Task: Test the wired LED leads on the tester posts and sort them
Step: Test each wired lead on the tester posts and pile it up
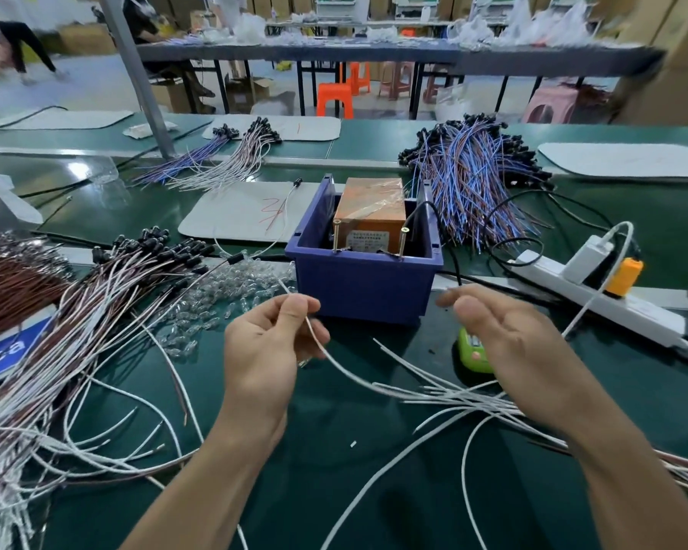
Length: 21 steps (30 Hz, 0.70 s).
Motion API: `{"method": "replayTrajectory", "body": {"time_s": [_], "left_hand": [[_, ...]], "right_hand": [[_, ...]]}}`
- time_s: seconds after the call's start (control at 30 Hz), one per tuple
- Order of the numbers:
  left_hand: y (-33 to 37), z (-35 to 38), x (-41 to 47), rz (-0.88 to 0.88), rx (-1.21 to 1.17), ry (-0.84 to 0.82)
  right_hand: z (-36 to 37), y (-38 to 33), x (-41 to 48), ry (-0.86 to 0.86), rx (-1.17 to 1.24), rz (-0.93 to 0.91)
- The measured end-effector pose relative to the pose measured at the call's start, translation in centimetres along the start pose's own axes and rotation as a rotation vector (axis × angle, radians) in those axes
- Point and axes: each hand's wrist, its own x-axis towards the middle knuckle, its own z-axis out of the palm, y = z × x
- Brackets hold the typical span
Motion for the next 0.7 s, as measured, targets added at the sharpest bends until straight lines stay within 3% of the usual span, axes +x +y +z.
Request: {"method": "replayTrajectory", "body": {"time_s": [0.1, 0.23, 0.37, 0.53, 0.7], "left_hand": [[-0.4, 1.3, -0.1, 0.058, 0.112, 0.079], [0.3, 2.6, 0.4, 0.051, 0.117, 0.137], [1.1, 3.4, -0.1, 0.179, 0.135, 0.138], [0.3, 4.8, -3.9, 0.227, 0.051, -0.16], [0.1, 5.2, -4.2, -0.038, -0.145, -0.319]], "right_hand": [[-0.1, -0.5, -0.1, 0.12, 0.185, -0.022], [-0.2, -0.8, 0.1, 0.219, 0.043, -0.035], [0.0, -1.1, -0.1, 0.265, 0.035, -0.057], [1.7, -3.2, -1.1, 0.093, 0.149, -0.116], [2.0, -3.2, -1.4, 0.042, 0.181, -0.174]]}}
